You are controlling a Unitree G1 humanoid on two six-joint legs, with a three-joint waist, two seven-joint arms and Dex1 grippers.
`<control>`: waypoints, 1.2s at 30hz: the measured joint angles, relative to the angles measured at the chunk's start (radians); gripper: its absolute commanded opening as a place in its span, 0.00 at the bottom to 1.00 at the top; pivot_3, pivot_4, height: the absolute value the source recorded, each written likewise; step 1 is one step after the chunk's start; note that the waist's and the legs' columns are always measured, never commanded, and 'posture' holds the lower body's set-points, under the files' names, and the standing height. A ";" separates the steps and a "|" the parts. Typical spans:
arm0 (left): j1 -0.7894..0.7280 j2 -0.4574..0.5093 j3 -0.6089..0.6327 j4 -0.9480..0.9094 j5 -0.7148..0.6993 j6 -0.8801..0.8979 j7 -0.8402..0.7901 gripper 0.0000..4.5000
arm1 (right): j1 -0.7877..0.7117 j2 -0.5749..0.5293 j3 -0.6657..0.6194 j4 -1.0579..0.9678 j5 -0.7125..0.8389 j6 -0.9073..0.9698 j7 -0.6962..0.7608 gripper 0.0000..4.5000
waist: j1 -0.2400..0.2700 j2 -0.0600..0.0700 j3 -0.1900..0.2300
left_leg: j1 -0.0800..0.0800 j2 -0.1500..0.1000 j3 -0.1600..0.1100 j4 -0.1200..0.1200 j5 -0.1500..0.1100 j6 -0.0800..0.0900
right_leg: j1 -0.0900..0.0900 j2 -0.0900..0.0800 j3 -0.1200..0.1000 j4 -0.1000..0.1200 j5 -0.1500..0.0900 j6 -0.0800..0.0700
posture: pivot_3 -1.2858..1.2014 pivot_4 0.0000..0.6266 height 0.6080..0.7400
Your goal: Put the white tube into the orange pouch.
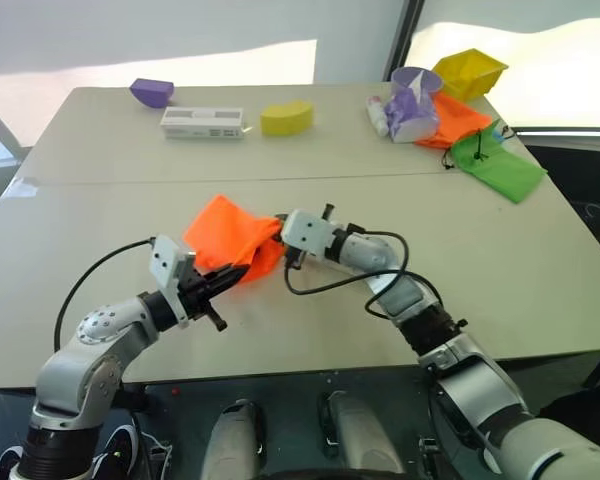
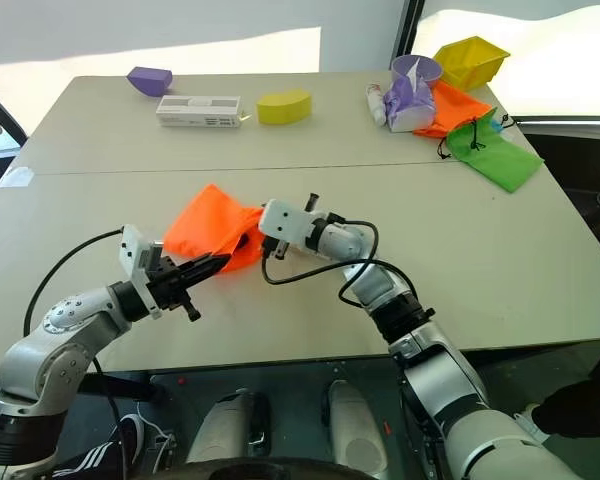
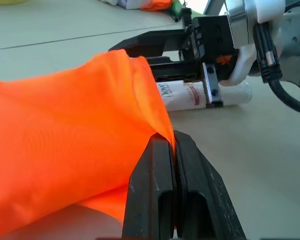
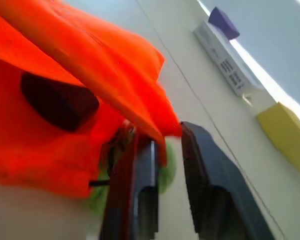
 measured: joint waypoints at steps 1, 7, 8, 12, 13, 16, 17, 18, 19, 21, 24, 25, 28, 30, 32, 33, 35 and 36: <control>-0.002 0.000 0.004 0.006 0.000 -0.001 0.000 0.00 | 0.015 -0.004 -0.005 -0.017 0.010 0.018 0.017 0.61 | 0.000 0.000 0.000 | 0.000 0.000 0.000 0.000 0.000 0.000 | 0.000 0.000 0.000 0.000 0.000 0.000 | 0.52 0.24 1.00; -0.012 -0.021 0.002 0.011 0.006 -0.015 0.005 0.00 | 0.120 -0.095 -0.058 -0.251 0.136 0.165 0.167 0.82 | 0.002 0.000 0.000 | 0.000 0.000 -0.001 0.000 0.000 0.000 | 0.000 0.000 0.000 0.001 0.000 0.000 | 0.52 0.24 1.00; -0.009 -0.027 0.001 0.011 0.007 -0.021 0.006 0.00 | 0.144 -0.141 -0.083 -0.297 0.157 0.190 0.193 0.82 | 0.009 0.000 0.000 | 0.000 0.000 -0.001 0.000 0.000 0.000 | 0.000 0.000 -0.001 0.000 0.000 0.000 | 0.52 0.24 1.00; -0.003 -0.043 -0.002 0.012 0.019 -0.023 0.019 0.00 | 0.207 -0.292 -0.190 -0.375 0.220 0.352 0.266 0.82 | 0.021 0.000 0.000 | 0.000 -0.001 0.001 0.000 0.000 0.000 | 0.000 -0.001 0.001 -0.001 0.000 0.000 | 0.52 0.24 1.00; -0.005 -0.045 -0.007 0.012 0.023 -0.023 0.020 0.00 | 0.215 -0.315 -0.201 -0.380 0.237 0.398 0.280 0.82 | 0.021 0.000 0.000 | 0.001 0.000 0.001 0.000 0.000 0.000 | 0.000 0.000 0.001 -0.001 0.000 0.000 | 0.52 0.24 1.00; -0.007 -0.049 -0.022 0.012 0.028 -0.025 0.020 0.00 | 0.233 -0.373 -0.228 -0.404 0.295 0.520 0.340 0.82 | 0.024 0.000 0.000 | 0.001 0.000 -0.001 0.000 0.000 0.000 | 0.000 0.000 0.000 -0.001 0.000 0.000 | 0.52 0.24 1.00; -0.008 -0.052 -0.025 0.012 0.028 -0.026 0.020 0.00 | 0.239 -0.393 -0.234 -0.412 0.314 0.551 0.357 0.82 | 0.024 0.000 0.000 | 0.001 0.000 -0.001 0.000 0.000 0.000 | 0.000 0.001 0.000 -0.001 0.000 0.000 | 0.52 0.24 1.00; -0.009 -0.052 -0.025 0.013 0.028 -0.027 0.020 0.00 | 0.242 -0.407 -0.242 -0.418 0.332 0.578 0.373 0.82 | 0.025 0.000 0.000 | 0.001 0.000 -0.001 0.000 0.000 0.000 | 0.000 0.001 0.000 -0.001 0.000 0.000 | 0.52 0.24 1.00; -0.011 -0.052 -0.025 0.016 0.028 -0.029 0.020 0.00 | 0.244 -0.420 -0.248 -0.421 0.346 0.599 0.385 0.82 | 0.024 0.000 0.000 | 0.001 0.000 -0.001 0.000 0.000 0.000 | 0.000 0.001 0.000 -0.001 0.000 0.000 | 0.52 0.24 1.00; -0.016 -0.052 -0.026 0.022 0.029 -0.032 0.020 0.00 | 0.247 -0.434 -0.248 -0.421 0.347 0.600 0.392 0.82 | 0.024 0.000 0.000 | 0.001 0.000 -0.001 0.000 0.000 0.000 | 0.000 0.002 0.000 -0.001 0.000 0.000 | 0.52 0.24 1.00; -0.016 -0.052 -0.031 0.025 0.035 -0.038 0.020 0.00 | 0.251 -0.448 -0.223 -0.408 0.328 0.572 0.393 0.82 | 0.025 0.000 0.000 | 0.001 0.000 0.000 0.000 0.000 0.000 | 0.000 0.002 0.000 -0.001 0.000 0.000 | 0.52 0.24 1.00; -0.016 -0.052 -0.031 0.025 0.036 -0.041 0.020 0.00 | 0.255 -0.450 -0.218 -0.402 0.322 0.564 0.394 0.82 | 0.025 0.000 0.000 | 0.000 0.000 0.000 0.000 0.000 0.000 | 0.000 0.001 0.000 -0.001 0.000 0.000 | 0.52 0.24 1.00; -0.016 -0.052 -0.031 0.025 0.037 -0.043 0.020 0.00 | 0.262 -0.449 -0.209 -0.380 0.313 0.533 0.390 0.77 | 0.027 0.000 0.000 | 0.000 -0.001 0.000 0.000 0.000 0.000 | 0.000 0.001 0.001 -0.002 0.000 0.000 | 0.52 0.24 1.00; -0.016 -0.052 -0.031 0.025 0.037 -0.043 0.019 0.00 | 0.262 -0.449 -0.209 -0.379 0.317 0.533 0.398 0.65 | 0.027 0.000 0.000 | 0.000 -0.001 0.000 0.000 0.000 0.000 | 0.000 0.001 0.001 -0.001 0.000 0.000 | 0.52 0.24 1.00; -0.011 -0.046 -0.031 0.024 0.037 -0.043 0.016 0.00 | 0.263 -0.449 -0.210 -0.377 0.324 0.533 0.405 0.43 | 0.027 0.000 0.000 | 0.000 -0.001 0.000 0.000 0.000 0.000 | 0.000 0.002 0.001 -0.001 0.000 0.000 | 0.52 0.24 1.00; -0.008 -0.044 -0.031 0.024 0.037 -0.044 0.014 0.00 | 0.263 -0.449 -0.211 -0.377 0.328 0.537 0.407 0.40 | 0.027 0.000 0.000 | 0.000 -0.001 0.000 0.000 0.000 0.000 | 0.000 0.002 0.001 -0.001 0.000 0.000 | 0.52 0.24 1.00; -0.006 -0.043 -0.031 0.025 0.037 -0.044 0.014 0.00 | 0.264 -0.449 -0.214 -0.377 0.333 0.540 0.408 0.40 | 0.027 0.000 0.000 | 0.000 -0.001 0.000 0.000 0.000 0.000 | 0.000 0.002 0.000 -0.001 0.000 0.000 | 0.52 0.24 1.00; -0.008 -0.043 -0.031 0.025 0.038 -0.046 0.014 0.00 | 0.265 -0.450 -0.214 -0.379 0.335 0.539 0.410 0.40 | 0.027 0.000 0.000 | 0.000 -0.001 0.000 0.000 0.000 0.000 | 0.000 0.002 0.000 -0.001 0.000 0.000 | 0.52 0.24 1.00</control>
